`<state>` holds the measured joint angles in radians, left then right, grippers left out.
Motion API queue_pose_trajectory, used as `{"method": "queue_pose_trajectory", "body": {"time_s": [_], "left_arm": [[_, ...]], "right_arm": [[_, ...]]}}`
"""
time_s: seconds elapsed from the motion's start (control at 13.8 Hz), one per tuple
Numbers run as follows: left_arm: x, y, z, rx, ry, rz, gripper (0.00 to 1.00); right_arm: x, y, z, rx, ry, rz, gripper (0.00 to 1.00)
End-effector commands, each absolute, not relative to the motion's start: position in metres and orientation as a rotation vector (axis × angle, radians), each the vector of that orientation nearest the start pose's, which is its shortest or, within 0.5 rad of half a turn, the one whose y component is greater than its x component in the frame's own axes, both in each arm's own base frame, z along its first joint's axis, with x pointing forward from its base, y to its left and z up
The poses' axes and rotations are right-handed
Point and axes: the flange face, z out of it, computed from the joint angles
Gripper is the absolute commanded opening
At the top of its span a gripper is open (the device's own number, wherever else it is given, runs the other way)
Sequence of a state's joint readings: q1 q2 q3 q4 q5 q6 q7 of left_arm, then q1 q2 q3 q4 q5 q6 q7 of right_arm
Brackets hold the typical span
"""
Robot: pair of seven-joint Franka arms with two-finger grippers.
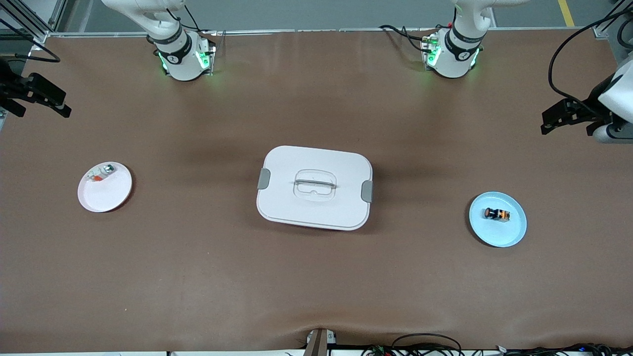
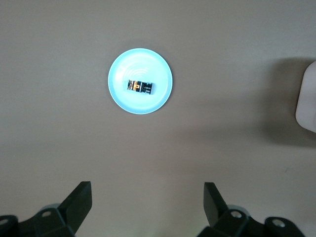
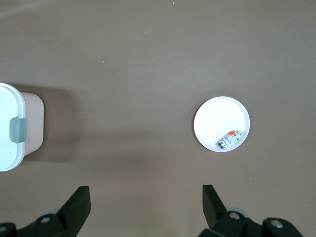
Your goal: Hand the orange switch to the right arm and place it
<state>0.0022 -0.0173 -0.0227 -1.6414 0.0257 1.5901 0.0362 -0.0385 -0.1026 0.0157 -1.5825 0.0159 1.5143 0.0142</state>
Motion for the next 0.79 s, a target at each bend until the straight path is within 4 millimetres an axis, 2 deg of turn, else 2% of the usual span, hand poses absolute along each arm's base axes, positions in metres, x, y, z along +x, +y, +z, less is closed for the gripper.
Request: {"method": "queue_pose_trajectory", "body": {"time_s": [0.0, 0.29, 0.72], "left_arm": [[0.564, -0.001, 0.589, -3.107, 0.09, 0.098, 1.0], [0.594, 0.0, 0.53, -3.105, 0.106, 0.139, 1.0], [0.613, 0.014, 0.444, -3.097, 0.113, 0.086, 1.0]], "right_arm": [[0.511, -0.013, 0.673, -3.122, 0.084, -0.07, 1.0], [0.512, -0.014, 0.672, -3.122, 0.084, -0.065, 1.0], [0.512, -0.011, 0.672, -3.123, 0.077, -0.067, 1.0]]}}
